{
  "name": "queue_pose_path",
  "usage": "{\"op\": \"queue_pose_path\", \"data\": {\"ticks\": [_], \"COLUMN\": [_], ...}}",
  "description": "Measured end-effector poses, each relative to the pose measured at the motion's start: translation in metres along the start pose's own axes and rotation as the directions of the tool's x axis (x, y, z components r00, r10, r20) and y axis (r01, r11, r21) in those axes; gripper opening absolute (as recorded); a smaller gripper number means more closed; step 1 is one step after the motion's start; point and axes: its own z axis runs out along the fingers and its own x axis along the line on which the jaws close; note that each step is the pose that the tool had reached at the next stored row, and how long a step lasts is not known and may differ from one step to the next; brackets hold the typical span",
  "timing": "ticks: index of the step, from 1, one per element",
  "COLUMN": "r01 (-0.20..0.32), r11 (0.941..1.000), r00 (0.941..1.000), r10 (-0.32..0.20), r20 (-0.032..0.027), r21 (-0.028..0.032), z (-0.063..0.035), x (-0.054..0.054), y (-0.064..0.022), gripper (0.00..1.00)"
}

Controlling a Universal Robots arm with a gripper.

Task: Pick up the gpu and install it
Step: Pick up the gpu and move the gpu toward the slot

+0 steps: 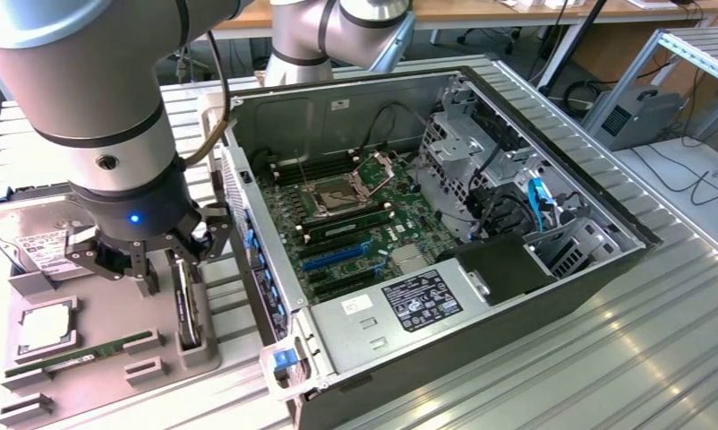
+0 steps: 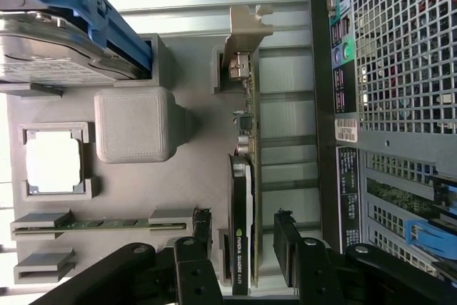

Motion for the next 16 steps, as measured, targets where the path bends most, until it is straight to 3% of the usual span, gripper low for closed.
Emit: {"op": "queue_pose_path", "data": {"ticks": [16], "r01": [0.000], "r11": [1.0000], "r00": [1.0000], "r10": [0.000], "r20": [0.0000], "r21": [0.0000], "z": [0.0040], "x": [0.0001], "y": [-0.0001], "gripper": [0.48]}}
